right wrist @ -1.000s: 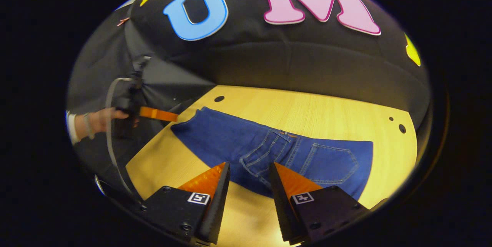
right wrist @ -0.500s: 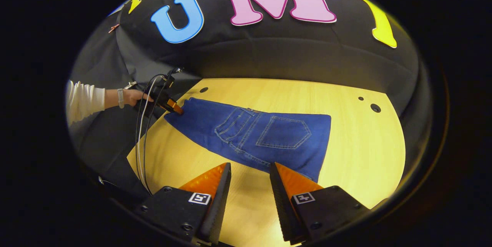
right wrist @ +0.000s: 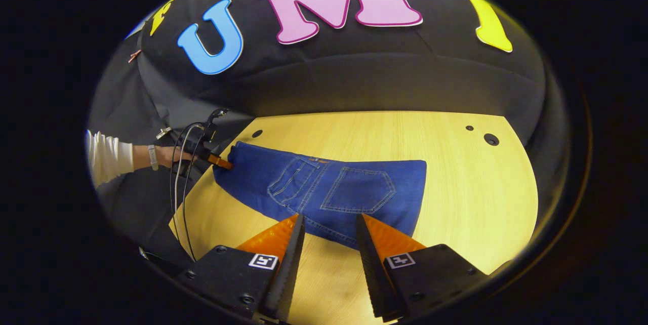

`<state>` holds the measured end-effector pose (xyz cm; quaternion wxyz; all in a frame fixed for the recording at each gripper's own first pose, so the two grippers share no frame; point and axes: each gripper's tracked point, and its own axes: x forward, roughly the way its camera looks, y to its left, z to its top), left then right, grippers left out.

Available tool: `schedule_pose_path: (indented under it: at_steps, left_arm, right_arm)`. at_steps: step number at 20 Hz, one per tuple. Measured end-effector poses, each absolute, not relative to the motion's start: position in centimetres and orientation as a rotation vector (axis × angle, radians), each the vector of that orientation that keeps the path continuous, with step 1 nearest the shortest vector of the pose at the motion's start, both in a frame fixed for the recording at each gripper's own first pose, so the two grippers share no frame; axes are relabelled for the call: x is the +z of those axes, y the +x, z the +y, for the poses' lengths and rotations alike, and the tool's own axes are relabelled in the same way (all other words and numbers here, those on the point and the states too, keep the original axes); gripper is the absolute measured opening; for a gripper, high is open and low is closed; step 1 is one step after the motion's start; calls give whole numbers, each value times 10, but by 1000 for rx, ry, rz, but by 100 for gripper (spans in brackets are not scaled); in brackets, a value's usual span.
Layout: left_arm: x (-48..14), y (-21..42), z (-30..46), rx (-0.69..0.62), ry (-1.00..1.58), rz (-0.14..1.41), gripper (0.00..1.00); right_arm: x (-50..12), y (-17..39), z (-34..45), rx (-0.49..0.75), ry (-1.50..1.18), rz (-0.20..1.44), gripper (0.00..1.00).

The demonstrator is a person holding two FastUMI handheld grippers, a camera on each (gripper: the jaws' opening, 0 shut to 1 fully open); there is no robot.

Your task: Grasp the waist and the cuffs of the jeans and fold them to make the two legs overlap; first hold the waist and fold one-third of the jeans toward the cuffs, then hold the cuffs and fold the remaining one-third in the same direction to finish folding.

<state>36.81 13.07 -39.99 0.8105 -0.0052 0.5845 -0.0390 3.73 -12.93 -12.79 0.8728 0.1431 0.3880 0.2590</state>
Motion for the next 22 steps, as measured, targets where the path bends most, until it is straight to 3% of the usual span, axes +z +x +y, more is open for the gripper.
schedule_pose_path:
  at_steps: [2, 4, 11, 17, 22]
  left_arm:
    - [-399, 368, 130, -42, 5, 1250, 7]
    - [-393, 368, 124, -43, -22, 1234, 6]
    - [-268, 359, 51, -270, -119, 1076, 6]
    - [-126, 353, -82, -500, -225, 905, 6]
    - [-112, 348, -235, -663, -241, 868, 6]
  right_arm:
    - [-126, 40, -134, 531, 305, 807, 62]
    - [-119, 41, -139, 526, 308, 785, 62]
    - [-100, 44, -173, 470, 321, 731, 62]
    - [-71, 45, -213, 422, 346, 654, 62]
    - [-63, 37, -257, 367, 338, 620, 62]
